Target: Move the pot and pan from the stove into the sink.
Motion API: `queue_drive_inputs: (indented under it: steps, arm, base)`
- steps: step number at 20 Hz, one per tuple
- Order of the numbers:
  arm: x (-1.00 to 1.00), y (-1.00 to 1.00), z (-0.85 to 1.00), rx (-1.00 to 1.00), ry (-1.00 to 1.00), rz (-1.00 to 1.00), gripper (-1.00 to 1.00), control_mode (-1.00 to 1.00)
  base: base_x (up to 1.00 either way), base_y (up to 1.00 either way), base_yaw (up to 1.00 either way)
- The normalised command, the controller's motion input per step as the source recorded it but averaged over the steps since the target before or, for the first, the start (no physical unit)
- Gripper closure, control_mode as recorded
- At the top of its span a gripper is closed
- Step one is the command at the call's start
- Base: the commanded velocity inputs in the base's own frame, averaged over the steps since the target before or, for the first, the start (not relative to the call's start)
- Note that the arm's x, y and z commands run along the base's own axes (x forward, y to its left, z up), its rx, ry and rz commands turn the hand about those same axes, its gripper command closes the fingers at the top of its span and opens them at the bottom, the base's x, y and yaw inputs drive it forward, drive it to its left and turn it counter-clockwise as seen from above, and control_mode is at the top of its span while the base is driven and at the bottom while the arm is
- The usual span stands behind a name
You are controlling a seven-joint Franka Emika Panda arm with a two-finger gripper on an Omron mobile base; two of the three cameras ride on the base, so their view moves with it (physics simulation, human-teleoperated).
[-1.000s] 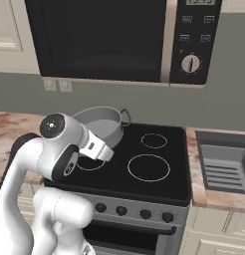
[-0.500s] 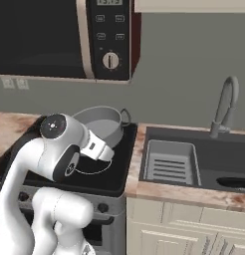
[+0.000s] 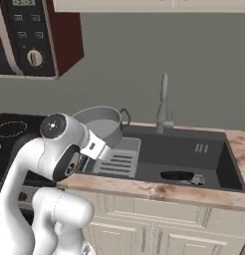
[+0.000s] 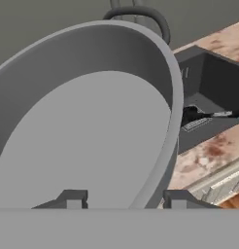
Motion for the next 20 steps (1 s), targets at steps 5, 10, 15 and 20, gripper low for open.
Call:
queue_drive_inputs:
  steps: [5, 10, 15, 20]
  arm:
    - [0.0, 0.0, 0.0, 0.0, 0.0, 0.0, 1.0, 1.0]
    - [0.0, 0.0, 0.0, 0.0, 0.0, 0.0, 1.0, 1.0]
    - [0.0, 0.0, 0.0, 0.0, 0.0, 0.0, 1.0, 1.0]
    - [0.0, 0.0, 0.0, 0.0, 0.0, 0.0, 1.0, 1.0]
  base:
    - [0.0, -0.94, -0.01]
    - [0.0, -0.85, -0.01]
    - [0.0, -0.71, 0.0]
    - [0.0, -0.53, 0.0]
